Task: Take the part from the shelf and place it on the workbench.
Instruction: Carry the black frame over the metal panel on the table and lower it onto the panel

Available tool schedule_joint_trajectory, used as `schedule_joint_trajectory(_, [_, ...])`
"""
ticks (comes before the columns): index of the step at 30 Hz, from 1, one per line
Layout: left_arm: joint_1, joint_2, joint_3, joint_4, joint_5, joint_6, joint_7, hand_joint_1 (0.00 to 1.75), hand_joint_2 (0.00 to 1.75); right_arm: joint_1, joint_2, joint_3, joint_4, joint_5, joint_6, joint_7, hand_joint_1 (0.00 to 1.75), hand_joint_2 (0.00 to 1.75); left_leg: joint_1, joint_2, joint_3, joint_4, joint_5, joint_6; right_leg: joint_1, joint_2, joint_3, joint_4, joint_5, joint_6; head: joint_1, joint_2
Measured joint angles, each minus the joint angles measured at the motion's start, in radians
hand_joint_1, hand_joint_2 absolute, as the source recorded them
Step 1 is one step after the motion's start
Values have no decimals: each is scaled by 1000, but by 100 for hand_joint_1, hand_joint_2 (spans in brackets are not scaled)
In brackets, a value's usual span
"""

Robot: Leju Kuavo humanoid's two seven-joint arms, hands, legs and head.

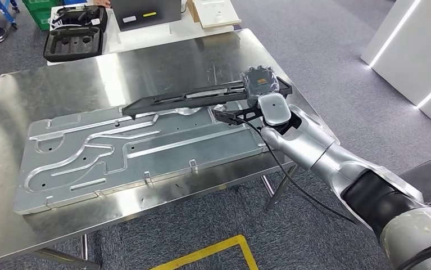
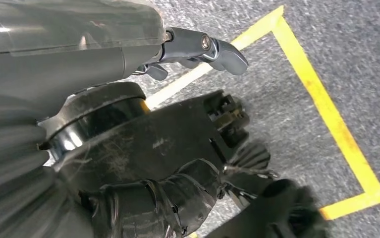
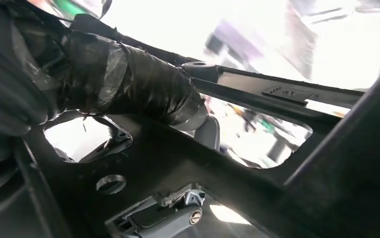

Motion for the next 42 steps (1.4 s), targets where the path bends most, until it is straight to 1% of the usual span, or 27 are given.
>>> schedule_joint_trajectory(2, [-3, -1, 0, 1, 0, 0, -5, 0, 175, -4, 1, 17, 7, 22, -11, -31, 175, 175, -1, -1, -8, 21, -13, -12, -1, 3, 34, -71, 19, -5, 0, 0])
schedule_joint_trajectory(6, [-4, -1, 0, 1, 7, 0, -12, 0, 175, -5, 5, 50, 24, 63, -43, -93, 175, 175, -1, -2, -19, 38, -26, -24, 2, 4, 35, -74, 15, -33, 0, 0])
schedule_joint_trajectory(8, [-6, -2, 0, 1, 12, -1, -14, 0, 175, -5, 8, 63, 31, 79, -68, -128, 175, 175, 2, 0, -53, 113, -70, -34, 1, 3, 37, -75, 16, -42, -1, 0])
schedule_joint_trajectory(10, [-7, -2, 0, 1, 16, -4, -14, 0, 175, -4, 13, 76, 37, 82, -84, -164, 175, 175, 3, 1, -116, 241, -126, -38, 5, 3, 37, -75, 14, -46, -1, 0])
schedule_joint_trajectory(11, [-7, -2, 0, 1, 17, -5, -14, 0, 175, -2, 15, 82, 41, 80, -87, -180, 175, 175, 3, 1, -142, 289, -138, -37, 9, 2, 37, -75, 14, -48, -1, 0])
schedule_joint_trajectory(12, [-7, -2, 0, 1, 19, -7, -14, 0, 175, 0, 17, 89, 44, 76, -88, -193, 175, 175, 2, 1, -153, 304, -132, -33, 12, 2, 38, -75, 13, -49, -1, 0])
schedule_joint_trajectory(13, [-6, -2, 0, 1, 19, -8, -14, 0, 175, 2, 19, 95, 47, 73, -88, -201, 175, 175, -1, 1, -144, 279, -108, -26, 15, 2, 40, -75, 12, -50, -1, 0])
schedule_joint_trajectory(15, [-7, -1, 0, 1, 20, -10, -13, 0, 175, 5, 23, 101, 52, 70, -88, -207, 175, 175, -12, 0, -83, 146, -37, -7, 17, 2, 45, -77, 9, -53, 0, 0])
schedule_joint_trajectory(16, [-8, -1, 0, 1, 20, -10, -13, 0, 175, 4, 24, 102, 54, 71, -88, -208, 175, 175, -18, 0, -51, 83, -14, 1, 17, 2, 47, -78, 9, -53, 0, 0])
schedule_joint_trajectory(17, [-9, -1, 0, 1, 21, -11, -12, 0, 175, 4, 26, 103, 57, 71, -88, -208, 175, 175, -23, -1, -29, 39, -2, 7, 15, 2, 48, -81, 10, -51, 0, 0])
schedule_joint_trajectory(19, [-9, -1, 0, 1, 22, -12, -10, 0, 175, 6, 28, 106, 62, 72, -88, -208, 175, 175, -30, -1, -16, 12, 0, 13, 12, 3, 49, -89, 14, -44, -1, 0])
schedule_joint_trajectory(21, [-9, 0, 0, 1, 23, -12, -10, 0, 175, 9, 31, 112, 66, 72, -89, -208, 175, 175, -24, 1, 1, -17, 11, 15, 13, 2, 51, -91, 10, -36, 0, 0])
schedule_joint_trajectory(23, [-10, 0, 0, 1, 23, -13, -10, 0, 175, 7, 32, 116, 71, 71, -89, -208, 87, 87, -17, 3, 19, -44, 24, 19, 16, 2, 30, -38, -24, -31, 0, 0])
schedule_joint_trajectory(25, [-12, 0, 0, 1, 25, -17, -8, 0, 175, 7, 33, 119, 78, 70, -89, -211, 0, 0, -17, 4, 23, -48, 25, 22, 14, 2, -23, 78, -78, -26, 0, 0])
schedule_joint_trajectory(26, [-12, -1, 0, 2, 26, -19, -7, 0, 131, 10, 33, 120, 82, 68, -90, -214, 0, 0, -17, 4, 22, -46, 23, 22, 11, 1, -49, 127, -93, -22, 0, 0])
schedule_joint_trajectory(27, [-11, -1, 0, 2, 27, -20, -6, 0, 87, 14, 34, 121, 87, 67, -90, -217, 0, 0, -16, 3, 22, -43, 21, 21, 7, 1, -60, 146, -90, -17, 0, 0])
schedule_joint_trajectory(28, [-11, -1, 0, 2, 28, -21, -4, 0, 44, 17, 34, 121, 91, 66, -91, -221, 0, 0, -13, 3, 20, -37, 17, 18, 2, 0, -54, 129, -71, -11, 0, 0])
schedule_joint_trajectory(29, [-10, -1, 0, 2, 28, -20, -2, 0, 0, 18, 35, 121, 95, 65, -91, -223, 0, 0, -10, 2, 19, -27, 11, 13, -3, -1, -29, 77, -38, -5, 0, 0])
schedule_joint_trajectory(30, [-10, -1, 0, 2, 26, -18, 1, 0, 0, 18, 35, 121, 98, 65, -92, -225, 0, 0, -7, 1, 15, -14, 3, 6, -5, -1, 1, 16, -14, 1, 0, 0])
schedule_joint_trajectory(31, [-12, 0, 0, 2, 25, -15, 5, 0, 0, 17, 37, 122, 101, 64, -92, -226, 0, 0, -5, 1, 8, 2, -6, -2, -6, 0, 26, -34, 2, 1, 1, 0])
schedule_joint_trajectory(32, [-13, 0, 0, 2, 22, -12, 9, 0, 0, 17, 38, 123, 104, 64, -93, -226, 0, 0, -5, 0, 2, 15, -13, -9, -6, 2, 41, -64, 8, -3, 2, 0])
schedule_joint_trajectory(35, [-12, 1, 0, 3, 20, -7, 19, 0, 0, 19, 43, 131, 112, 61, -93, -226, 0, 0, -7, -1, -11, 28, -19, -18, 0, 7, 41, -68, 6, -29, 2, 0])
schedule_joint_trajectory(37, [-11, 2, 0, 3, 20, -7, 24, 0, 0, 18, 45, 136, 114, 58, -93, -227, 0, 0, -4, 0, -23, 54, -38, -26, -1, 6, 39, -68, 7, -40, 2, 0])
schedule_joint_trajectory(38, [-12, 2, 0, 4, 20, -9, 27, 0, 0, 16, 46, 137, 115, 56, -93, -227, 0, 0, -2, 1, -40, 90, -60, -31, -1, 5, 39, -69, 8, -44, 2, 0])
schedule_joint_trajectory(40, [-12, 2, 0, 4, 20, -15, 31, 0, 0, 14, 48, 137, 117, 50, -93, -227, 0, 0, 1, 2, -97, 214, -120, -38, 2, 4, 39, -69, 9, -48, 1, 0])
schedule_joint_trajectory(41, [-12, 2, -1, 4, 19, -18, 32, 0, 0, 14, 49, 138, 118, 44, -94, -227, 0, 0, 1, 2, -126, 272, -140, -37, 5, 3, 39, -69, 8, -49, 1, 0])
schedule_joint_trajectory(42, [-11, 2, -1, 4, 19, -20, 33, 0, 0, 14, 51, 138, 118, 38, -96, -228, 0, 0, 1, 2, -143, 305, -144, -34, 8, 3, 39, -69, 8, -49, 1, 0])
